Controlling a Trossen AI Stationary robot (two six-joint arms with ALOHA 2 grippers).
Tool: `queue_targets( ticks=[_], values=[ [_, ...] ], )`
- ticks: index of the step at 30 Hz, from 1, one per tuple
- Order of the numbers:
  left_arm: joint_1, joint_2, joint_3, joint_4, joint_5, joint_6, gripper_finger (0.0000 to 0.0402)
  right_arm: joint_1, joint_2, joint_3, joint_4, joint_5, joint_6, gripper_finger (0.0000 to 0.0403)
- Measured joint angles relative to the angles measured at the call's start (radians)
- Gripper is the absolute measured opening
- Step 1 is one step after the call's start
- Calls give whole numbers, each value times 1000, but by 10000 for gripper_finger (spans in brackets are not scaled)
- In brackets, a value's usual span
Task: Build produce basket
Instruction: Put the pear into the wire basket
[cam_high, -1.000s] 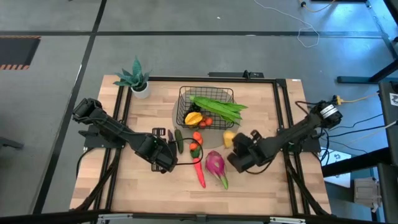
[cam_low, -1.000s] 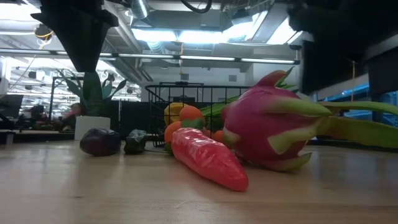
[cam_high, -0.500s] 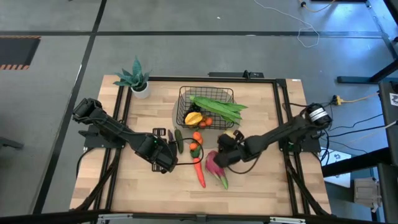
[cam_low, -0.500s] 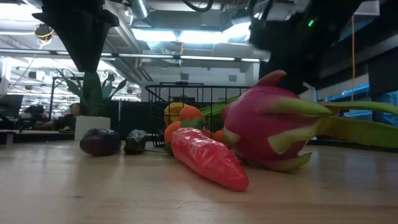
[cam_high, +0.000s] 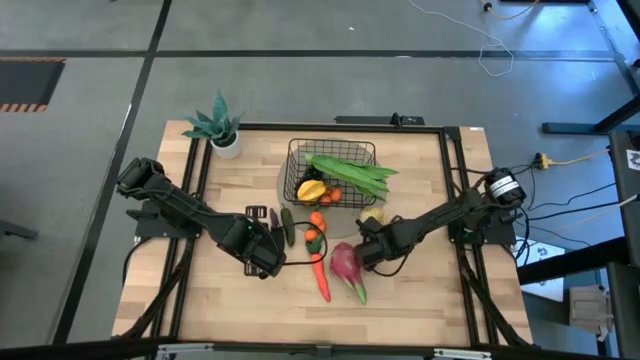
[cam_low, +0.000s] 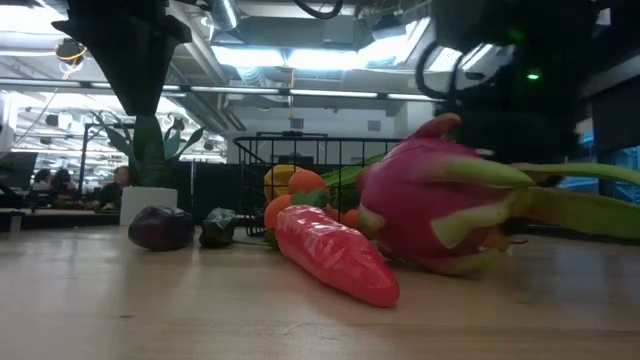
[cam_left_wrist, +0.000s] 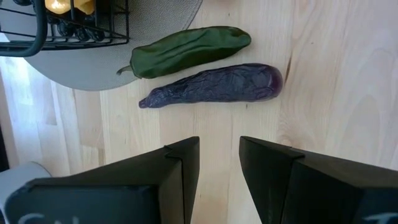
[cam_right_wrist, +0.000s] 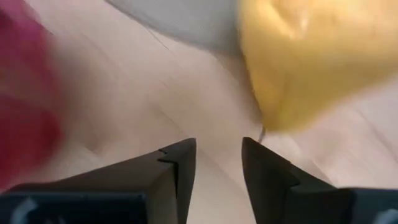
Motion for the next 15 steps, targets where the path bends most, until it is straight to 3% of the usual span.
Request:
queue_targets(
  ticks=[5, 11, 15],
  values=[
    [0, 0, 0, 0, 0, 0, 103, 39, -8, 0, -105, -33, 33, 119],
    [0, 0, 0, 1, 0, 1, 103, 71, -39, -1, -170, 58, 36, 119],
    [0, 0, 0, 2, 0, 1, 103, 54, -40, -1, -174, 29, 2, 119]
  ],
)
